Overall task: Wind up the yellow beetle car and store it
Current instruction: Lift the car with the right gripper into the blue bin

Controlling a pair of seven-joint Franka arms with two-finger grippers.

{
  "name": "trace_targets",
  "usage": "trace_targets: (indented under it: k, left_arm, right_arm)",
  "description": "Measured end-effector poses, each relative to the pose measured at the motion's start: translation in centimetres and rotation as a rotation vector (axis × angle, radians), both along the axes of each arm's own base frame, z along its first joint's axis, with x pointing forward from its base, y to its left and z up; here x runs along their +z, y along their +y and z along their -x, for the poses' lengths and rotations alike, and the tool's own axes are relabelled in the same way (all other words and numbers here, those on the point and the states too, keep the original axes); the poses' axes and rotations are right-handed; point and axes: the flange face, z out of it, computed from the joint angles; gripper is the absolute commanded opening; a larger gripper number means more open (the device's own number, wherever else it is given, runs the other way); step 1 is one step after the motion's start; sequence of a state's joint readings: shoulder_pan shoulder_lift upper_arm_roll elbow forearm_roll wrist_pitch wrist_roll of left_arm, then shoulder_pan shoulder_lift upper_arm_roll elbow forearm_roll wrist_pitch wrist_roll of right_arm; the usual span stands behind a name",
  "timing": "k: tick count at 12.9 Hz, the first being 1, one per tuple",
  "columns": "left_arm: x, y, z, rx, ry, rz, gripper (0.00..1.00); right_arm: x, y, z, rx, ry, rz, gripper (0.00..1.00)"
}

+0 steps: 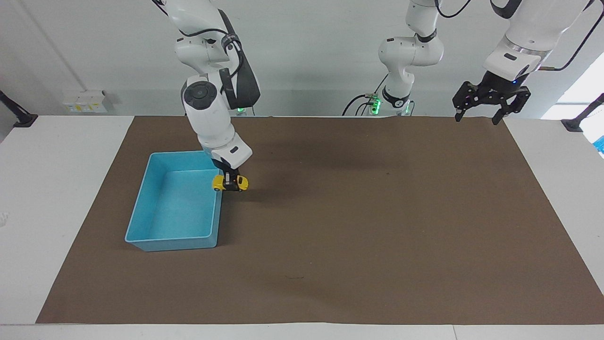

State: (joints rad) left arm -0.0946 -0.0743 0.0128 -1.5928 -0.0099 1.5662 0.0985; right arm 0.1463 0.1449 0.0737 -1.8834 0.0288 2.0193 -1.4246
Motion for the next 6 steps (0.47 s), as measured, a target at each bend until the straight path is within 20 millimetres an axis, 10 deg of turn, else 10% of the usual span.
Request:
trace_targets:
  k: [6]
  left_arm:
    - [0.0,0.0,0.0,0.000,0.000,0.000,1.00]
  right_arm:
    - [0.8,-7.9,-0.5,0.053,0.018,0.001,0.02]
